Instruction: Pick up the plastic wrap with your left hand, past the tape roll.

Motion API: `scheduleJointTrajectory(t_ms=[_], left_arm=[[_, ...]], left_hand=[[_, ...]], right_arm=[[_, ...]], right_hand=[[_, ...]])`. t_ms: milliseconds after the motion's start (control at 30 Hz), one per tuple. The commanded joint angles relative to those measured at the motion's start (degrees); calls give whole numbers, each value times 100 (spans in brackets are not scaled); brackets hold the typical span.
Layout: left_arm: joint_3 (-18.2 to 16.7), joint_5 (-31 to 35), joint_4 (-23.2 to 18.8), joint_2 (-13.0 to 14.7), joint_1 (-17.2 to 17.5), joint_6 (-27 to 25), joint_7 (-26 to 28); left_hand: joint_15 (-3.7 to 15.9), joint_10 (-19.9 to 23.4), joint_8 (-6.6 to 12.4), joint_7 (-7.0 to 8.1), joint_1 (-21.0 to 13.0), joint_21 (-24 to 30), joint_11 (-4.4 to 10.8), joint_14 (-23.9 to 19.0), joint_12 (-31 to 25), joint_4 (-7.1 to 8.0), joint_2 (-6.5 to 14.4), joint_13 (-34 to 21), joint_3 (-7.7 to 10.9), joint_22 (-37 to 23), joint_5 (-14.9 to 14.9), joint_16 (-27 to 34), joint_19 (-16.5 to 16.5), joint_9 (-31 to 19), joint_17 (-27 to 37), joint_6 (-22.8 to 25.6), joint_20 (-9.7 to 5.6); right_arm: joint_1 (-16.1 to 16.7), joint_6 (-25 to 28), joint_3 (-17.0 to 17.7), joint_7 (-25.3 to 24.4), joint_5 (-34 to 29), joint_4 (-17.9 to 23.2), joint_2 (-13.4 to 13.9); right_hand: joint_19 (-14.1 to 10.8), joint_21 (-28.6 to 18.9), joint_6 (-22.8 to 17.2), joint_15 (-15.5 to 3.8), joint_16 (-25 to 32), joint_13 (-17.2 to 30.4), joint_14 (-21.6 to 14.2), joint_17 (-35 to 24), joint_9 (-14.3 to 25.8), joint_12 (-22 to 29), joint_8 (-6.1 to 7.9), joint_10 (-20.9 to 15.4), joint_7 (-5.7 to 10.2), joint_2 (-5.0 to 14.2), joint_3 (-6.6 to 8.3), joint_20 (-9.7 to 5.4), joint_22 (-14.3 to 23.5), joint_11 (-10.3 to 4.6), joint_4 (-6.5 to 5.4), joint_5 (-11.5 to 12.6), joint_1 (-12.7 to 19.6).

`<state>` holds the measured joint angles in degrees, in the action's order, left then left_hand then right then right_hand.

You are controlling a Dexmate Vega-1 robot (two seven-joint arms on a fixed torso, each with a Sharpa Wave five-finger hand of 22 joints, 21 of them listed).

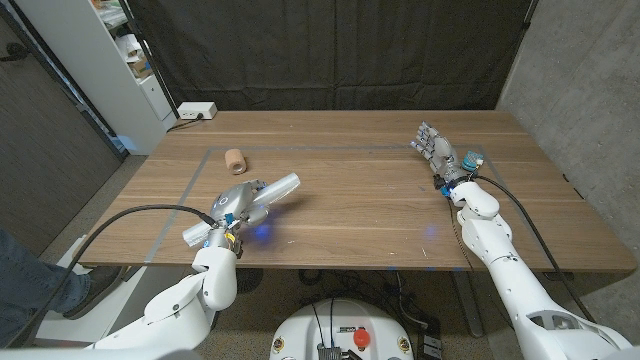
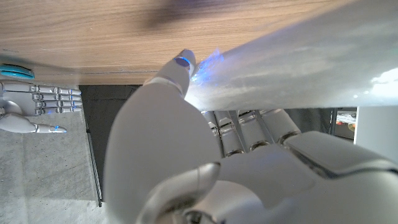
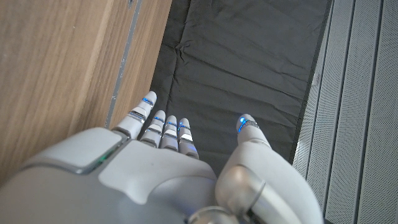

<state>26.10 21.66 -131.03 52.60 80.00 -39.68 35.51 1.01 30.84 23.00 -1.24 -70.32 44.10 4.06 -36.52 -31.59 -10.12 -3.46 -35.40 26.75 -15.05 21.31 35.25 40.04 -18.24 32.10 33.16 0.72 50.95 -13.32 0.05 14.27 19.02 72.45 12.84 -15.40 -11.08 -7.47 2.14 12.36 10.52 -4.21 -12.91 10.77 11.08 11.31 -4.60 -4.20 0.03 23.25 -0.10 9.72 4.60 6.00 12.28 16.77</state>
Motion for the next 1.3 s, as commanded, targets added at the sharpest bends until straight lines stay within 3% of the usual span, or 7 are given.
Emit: scheduleJointTrajectory(t_ms=[33, 1300], left_arm=[[-104, 96, -272, 129, 100, -103, -74], [-871, 2, -704, 495, 558, 285, -338]], left_hand=[[346, 60, 55, -5, -985, 60, 12, -272, -31, 34, 983, -48, -2, -4, 50, -2, -32, -30, 32, 39, -13], [335, 141, 85, 8, -920, 322, 39, -282, -20, 46, 975, -243, -8, 39, 135, -83, -238, -96, 132, 96, -50]], right_arm=[[36, -9, 23, -11, 26, 46, 13], [119, 12, 25, -94, 14, 222, 43]], right_hand=[[-44, -8, -17, -10, 32, 30, -56, -19, 10, 1, -4, -30, -18, -19, 13, -4, 15, -11, 31, -2, 6], [-58, -9, -28, -14, 34, 30, -72, -26, 10, 5, 0, -46, -28, 2, 16, -17, 15, -17, 45, -5, 4]])
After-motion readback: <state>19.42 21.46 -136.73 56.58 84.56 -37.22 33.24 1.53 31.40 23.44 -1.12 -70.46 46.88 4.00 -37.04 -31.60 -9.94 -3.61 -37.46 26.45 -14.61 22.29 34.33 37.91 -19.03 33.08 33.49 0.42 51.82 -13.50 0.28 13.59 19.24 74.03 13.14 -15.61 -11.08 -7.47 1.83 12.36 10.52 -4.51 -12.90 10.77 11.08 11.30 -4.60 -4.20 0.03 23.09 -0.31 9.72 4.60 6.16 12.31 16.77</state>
